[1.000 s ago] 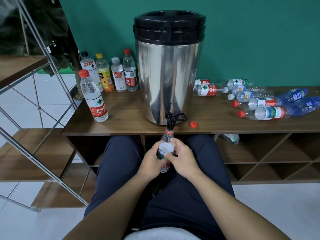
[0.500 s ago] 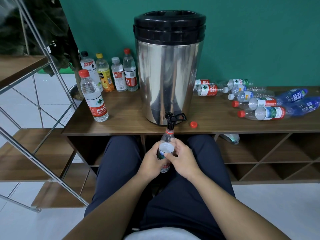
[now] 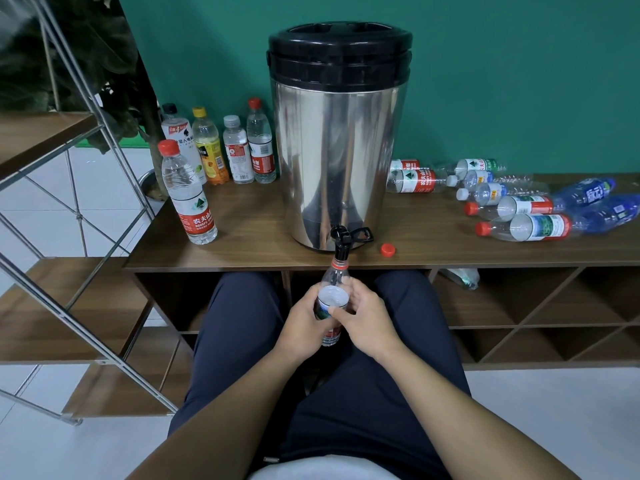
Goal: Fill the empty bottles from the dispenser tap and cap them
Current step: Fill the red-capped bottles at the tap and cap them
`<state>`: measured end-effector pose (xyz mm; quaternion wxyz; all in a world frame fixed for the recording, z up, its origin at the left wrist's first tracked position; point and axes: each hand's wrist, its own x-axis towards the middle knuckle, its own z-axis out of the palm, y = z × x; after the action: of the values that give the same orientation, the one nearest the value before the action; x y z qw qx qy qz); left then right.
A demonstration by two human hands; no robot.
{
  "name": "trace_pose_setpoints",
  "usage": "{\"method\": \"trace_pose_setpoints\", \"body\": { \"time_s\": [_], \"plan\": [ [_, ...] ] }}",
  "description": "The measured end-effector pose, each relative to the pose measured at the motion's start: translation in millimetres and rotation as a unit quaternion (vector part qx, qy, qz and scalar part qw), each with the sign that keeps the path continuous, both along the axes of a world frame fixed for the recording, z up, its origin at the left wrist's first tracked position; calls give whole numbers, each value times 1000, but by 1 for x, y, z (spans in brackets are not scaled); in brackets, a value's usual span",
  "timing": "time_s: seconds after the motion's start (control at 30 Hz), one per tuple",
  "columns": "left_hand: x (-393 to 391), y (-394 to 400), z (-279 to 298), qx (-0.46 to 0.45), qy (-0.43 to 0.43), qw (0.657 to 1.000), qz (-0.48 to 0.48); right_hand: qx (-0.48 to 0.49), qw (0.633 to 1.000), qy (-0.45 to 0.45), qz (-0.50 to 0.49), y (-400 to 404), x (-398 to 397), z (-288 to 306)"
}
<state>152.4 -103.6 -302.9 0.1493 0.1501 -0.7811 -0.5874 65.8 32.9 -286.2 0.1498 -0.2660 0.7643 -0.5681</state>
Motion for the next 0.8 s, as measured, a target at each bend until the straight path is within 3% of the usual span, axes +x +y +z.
{"method": "trace_pose_setpoints", "body": {
  "time_s": [0.8],
  "plan": [
    [-1,0,-1,-1,2,1000,0,22,1000,0,6,0,-5,-8]
  ]
}}
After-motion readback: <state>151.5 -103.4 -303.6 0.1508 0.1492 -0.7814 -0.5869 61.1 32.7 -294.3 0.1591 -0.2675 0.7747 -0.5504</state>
